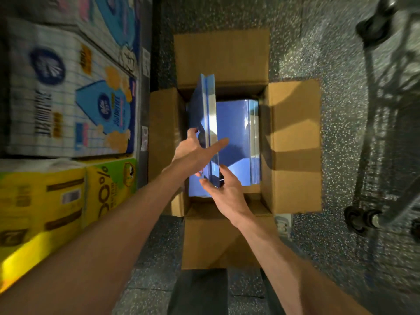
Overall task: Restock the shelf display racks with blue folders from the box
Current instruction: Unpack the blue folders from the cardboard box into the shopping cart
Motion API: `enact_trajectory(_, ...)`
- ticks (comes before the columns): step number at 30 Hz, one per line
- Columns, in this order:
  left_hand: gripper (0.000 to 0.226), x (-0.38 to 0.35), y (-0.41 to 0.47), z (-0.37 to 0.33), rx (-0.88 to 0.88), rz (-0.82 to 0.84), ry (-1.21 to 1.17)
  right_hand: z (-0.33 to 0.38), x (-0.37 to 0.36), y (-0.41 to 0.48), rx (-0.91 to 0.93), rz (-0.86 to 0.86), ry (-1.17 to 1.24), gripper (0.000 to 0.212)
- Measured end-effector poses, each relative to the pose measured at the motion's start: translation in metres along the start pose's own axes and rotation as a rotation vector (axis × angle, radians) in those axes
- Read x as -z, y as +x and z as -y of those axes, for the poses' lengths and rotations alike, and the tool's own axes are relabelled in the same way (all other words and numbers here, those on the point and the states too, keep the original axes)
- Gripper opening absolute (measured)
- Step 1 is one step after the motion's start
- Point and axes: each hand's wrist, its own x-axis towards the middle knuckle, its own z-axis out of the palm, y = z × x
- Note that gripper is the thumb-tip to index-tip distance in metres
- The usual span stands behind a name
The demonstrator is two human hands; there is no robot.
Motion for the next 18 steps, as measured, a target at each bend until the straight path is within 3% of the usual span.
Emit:
enact_trajectory(5,0.057,0.004,-0.006,-0.005,0.121,-0.108,0.077,0.012,-0.004,-0.020,0.086,0.030,-0.193,0.041)
enact_trajectory(8,0.050,0.003,-0.013,0.002,0.109,-0.146,0.059,0.021,0.004,-0.032,0.079,0.139,-0.163,0.043)
enact_trajectory(12,0.042,0.021,-0.033,0.015,0.083,-0.171,0.058,0.036,0.023,-0.051,-0.173,0.244,-0.009,0.054)
enact_trajectory(18,0.039,0.054,-0.097,-0.007,-0.049,-0.147,0.016,0.058,0.055,-0.092,-0.347,0.105,-0.015,0.065)
